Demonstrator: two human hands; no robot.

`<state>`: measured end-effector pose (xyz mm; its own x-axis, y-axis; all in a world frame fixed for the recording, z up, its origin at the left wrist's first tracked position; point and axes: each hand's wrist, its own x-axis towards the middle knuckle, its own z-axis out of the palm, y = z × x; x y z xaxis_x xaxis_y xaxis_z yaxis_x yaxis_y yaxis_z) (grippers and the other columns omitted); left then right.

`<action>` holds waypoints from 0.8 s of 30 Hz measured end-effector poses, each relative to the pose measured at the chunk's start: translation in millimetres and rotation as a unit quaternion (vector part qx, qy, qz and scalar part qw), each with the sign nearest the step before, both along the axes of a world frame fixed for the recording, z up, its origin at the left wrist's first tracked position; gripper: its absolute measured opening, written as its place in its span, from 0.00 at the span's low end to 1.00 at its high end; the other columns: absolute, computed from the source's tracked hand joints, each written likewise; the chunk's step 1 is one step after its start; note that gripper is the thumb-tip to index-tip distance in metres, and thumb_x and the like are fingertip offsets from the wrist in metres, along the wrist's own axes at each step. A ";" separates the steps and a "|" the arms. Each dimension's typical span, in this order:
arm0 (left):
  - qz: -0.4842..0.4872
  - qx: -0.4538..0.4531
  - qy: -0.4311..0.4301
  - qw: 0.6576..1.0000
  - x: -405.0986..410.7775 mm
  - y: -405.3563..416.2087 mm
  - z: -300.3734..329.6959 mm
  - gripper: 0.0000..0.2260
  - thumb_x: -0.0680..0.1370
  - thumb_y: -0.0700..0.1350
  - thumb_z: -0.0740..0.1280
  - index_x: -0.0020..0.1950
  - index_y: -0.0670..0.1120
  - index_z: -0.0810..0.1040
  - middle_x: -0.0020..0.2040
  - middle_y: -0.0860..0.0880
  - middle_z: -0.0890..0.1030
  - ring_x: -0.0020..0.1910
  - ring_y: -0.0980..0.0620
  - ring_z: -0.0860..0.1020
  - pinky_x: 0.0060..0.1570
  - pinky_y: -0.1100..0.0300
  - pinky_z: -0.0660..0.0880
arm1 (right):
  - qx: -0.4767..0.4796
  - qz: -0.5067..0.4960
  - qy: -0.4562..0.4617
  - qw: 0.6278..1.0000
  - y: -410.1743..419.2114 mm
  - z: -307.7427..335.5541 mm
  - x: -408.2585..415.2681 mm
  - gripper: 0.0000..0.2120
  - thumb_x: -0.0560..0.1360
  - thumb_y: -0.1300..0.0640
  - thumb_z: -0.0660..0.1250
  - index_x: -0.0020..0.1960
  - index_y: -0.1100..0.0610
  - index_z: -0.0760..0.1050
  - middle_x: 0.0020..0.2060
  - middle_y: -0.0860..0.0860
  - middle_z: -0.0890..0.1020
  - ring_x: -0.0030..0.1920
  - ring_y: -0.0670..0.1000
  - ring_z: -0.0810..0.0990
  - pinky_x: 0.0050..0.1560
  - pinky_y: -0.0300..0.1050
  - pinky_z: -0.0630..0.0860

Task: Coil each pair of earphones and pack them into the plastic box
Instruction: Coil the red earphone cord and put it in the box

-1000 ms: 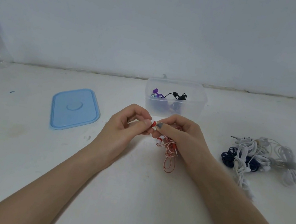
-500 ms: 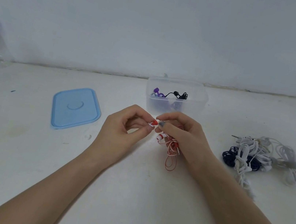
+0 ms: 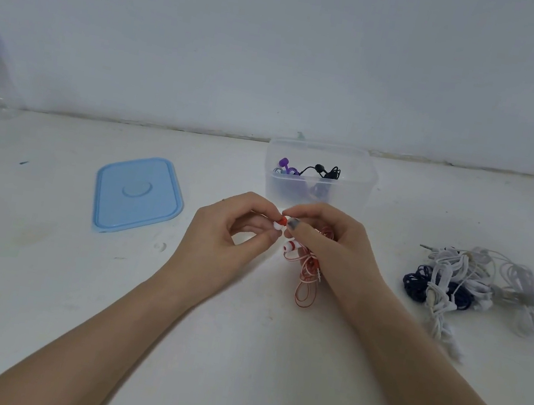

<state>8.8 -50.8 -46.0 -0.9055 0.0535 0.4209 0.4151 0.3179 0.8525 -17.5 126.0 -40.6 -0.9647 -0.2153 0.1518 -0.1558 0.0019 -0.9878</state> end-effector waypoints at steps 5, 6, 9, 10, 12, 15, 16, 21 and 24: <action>0.016 -0.017 0.005 1.000 1.6 0.4 0.1 0.07 0.76 0.33 0.73 0.50 0.44 0.82 0.44 0.51 0.86 0.48 0.50 0.86 0.57 0.52 0.81 | -0.010 0.015 -0.007 1.000 0.8 0.2 -0.6 0.03 0.77 0.65 0.70 0.49 0.63 0.82 0.35 0.53 0.84 0.33 0.52 0.82 0.38 0.42 0.78; 0.017 -0.021 0.006 1.000 1.6 0.1 0.1 0.07 0.76 0.34 0.73 0.49 0.45 0.82 0.43 0.51 0.86 0.47 0.50 0.86 0.56 0.51 0.81 | -0.014 0.019 -0.012 1.000 1.3 0.3 -0.8 0.03 0.77 0.65 0.70 0.49 0.64 0.82 0.35 0.54 0.83 0.33 0.53 0.82 0.38 0.43 0.78; 0.012 -0.023 0.007 1.000 0.5 -0.2 -0.3 0.05 0.77 0.36 0.73 0.48 0.45 0.83 0.42 0.52 0.85 0.44 0.51 0.85 0.54 0.54 0.81 | -0.017 0.032 -0.025 0.999 2.7 0.9 -1.4 0.03 0.77 0.66 0.70 0.47 0.63 0.82 0.34 0.54 0.83 0.34 0.54 0.81 0.40 0.45 0.78; 0.008 -0.020 0.007 1.000 0.0 -0.3 -0.5 0.05 0.77 0.36 0.73 0.48 0.44 0.83 0.42 0.52 0.85 0.44 0.51 0.85 0.53 0.56 0.81 | -0.017 0.036 -0.030 0.999 3.4 1.8 -1.2 0.03 0.77 0.66 0.70 0.47 0.63 0.82 0.34 0.54 0.83 0.34 0.54 0.81 0.39 0.44 0.77; -0.004 -0.003 -0.002 1.000 -0.5 -0.3 0.4 0.04 0.77 0.35 0.73 0.48 0.43 0.83 0.43 0.50 0.85 0.45 0.50 0.85 0.52 0.60 0.79 | -0.021 0.048 -0.042 0.998 4.4 4.6 -0.2 0.04 0.77 0.66 0.69 0.46 0.61 0.82 0.34 0.54 0.83 0.33 0.52 0.81 0.35 0.38 0.74; -0.020 0.033 -0.032 0.999 -0.1 -1.1 2.1 0.03 0.77 0.36 0.73 0.48 0.43 0.82 0.43 0.46 0.86 0.45 0.45 0.85 0.51 0.60 0.78 | -0.019 0.061 -0.049 0.997 5.7 7.0 0.8 0.06 0.77 0.66 0.68 0.44 0.59 0.82 0.33 0.53 0.83 0.32 0.49 0.80 0.33 0.36 0.73; -0.026 0.044 -0.046 0.998 -0.3 -1.6 2.1 0.02 0.78 0.38 0.73 0.48 0.43 0.82 0.42 0.43 0.86 0.46 0.41 0.85 0.51 0.55 0.79 | -0.019 0.065 -0.049 0.996 5.9 7.1 0.9 0.06 0.77 0.66 0.68 0.44 0.59 0.82 0.33 0.53 0.82 0.33 0.49 0.80 0.34 0.36 0.74; -0.067 0.074 -0.093 0.991 -2.7 -5.4 2.8 0.04 0.78 0.42 0.71 0.50 0.43 0.81 0.45 0.39 0.87 0.51 0.39 0.85 0.63 0.41 0.77 | -0.025 0.075 -0.052 0.995 6.3 8.4 1.9 0.05 0.76 0.66 0.69 0.43 0.61 0.82 0.33 0.54 0.83 0.33 0.48 0.81 0.35 0.36 0.75; -0.082 0.099 -0.114 0.985 -3.1 -5.4 4.0 0.01 0.79 0.36 0.70 0.50 0.39 0.80 0.46 0.38 0.86 0.51 0.39 0.85 0.61 0.47 0.79 | -0.027 0.080 -0.055 0.995 6.6 8.7 2.5 0.05 0.77 0.67 0.68 0.45 0.63 0.82 0.33 0.53 0.84 0.33 0.49 0.81 0.36 0.37 0.76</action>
